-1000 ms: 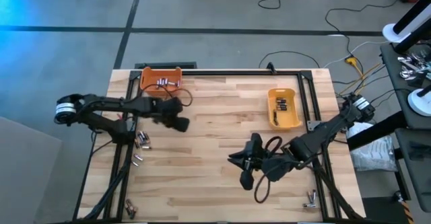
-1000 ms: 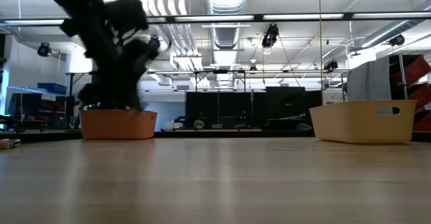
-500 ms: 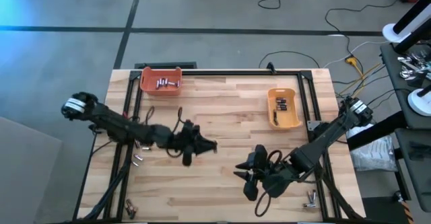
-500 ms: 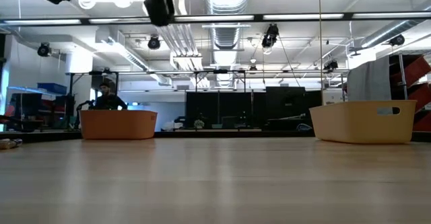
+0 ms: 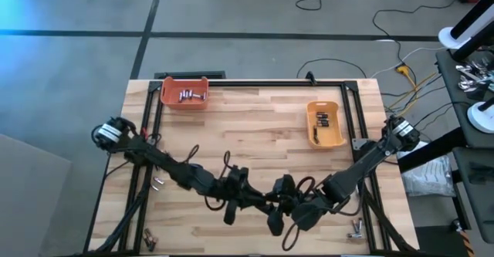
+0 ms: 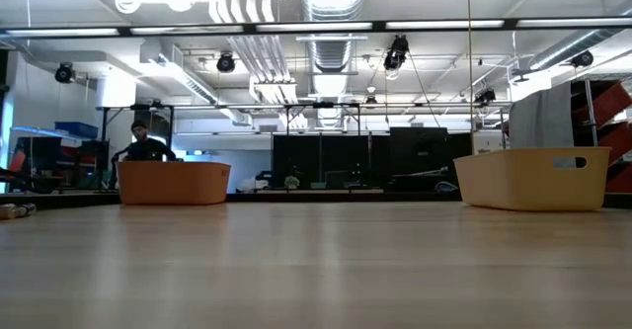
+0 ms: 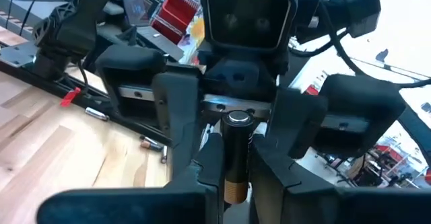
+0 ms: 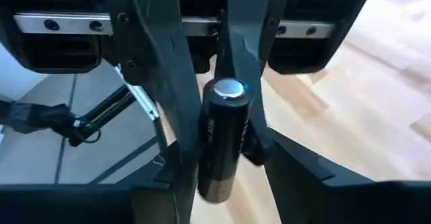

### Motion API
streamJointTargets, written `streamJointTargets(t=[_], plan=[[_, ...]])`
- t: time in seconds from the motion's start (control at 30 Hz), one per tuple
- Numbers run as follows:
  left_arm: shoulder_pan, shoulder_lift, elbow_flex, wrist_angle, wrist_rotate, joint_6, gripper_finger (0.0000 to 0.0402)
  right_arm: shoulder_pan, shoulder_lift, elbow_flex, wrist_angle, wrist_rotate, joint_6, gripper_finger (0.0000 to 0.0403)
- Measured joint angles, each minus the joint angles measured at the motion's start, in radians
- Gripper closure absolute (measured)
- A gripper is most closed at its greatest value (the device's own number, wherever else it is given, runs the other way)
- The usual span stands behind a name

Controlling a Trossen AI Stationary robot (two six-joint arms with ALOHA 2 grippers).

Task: Sort batteries
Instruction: Put the black battery into the yellow bin

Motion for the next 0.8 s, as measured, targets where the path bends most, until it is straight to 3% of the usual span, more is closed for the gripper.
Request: streamJointTargets(t=[0.4, 0.6, 0.8], plan=[[-0.003, -0.005, -0.007, 0.000, -0.010, 0.008, 0.0374, 0.000, -0.013, 0.000, 0.005, -0.017, 0.055, 0.0355], [-0.002, -0.005, -0.007, 0.000, 0.024, 0.010, 0.0366, 0.000, -0.017, 0.000, 0.009, -0.049, 0.049, 0.0358], [-0.003, -0.024, -0.007, -0.007, 0.043, 0.044, 0.0324, -0.002, -0.017, 0.031, -0.002, -0.069, 0.015, 0.0357]])
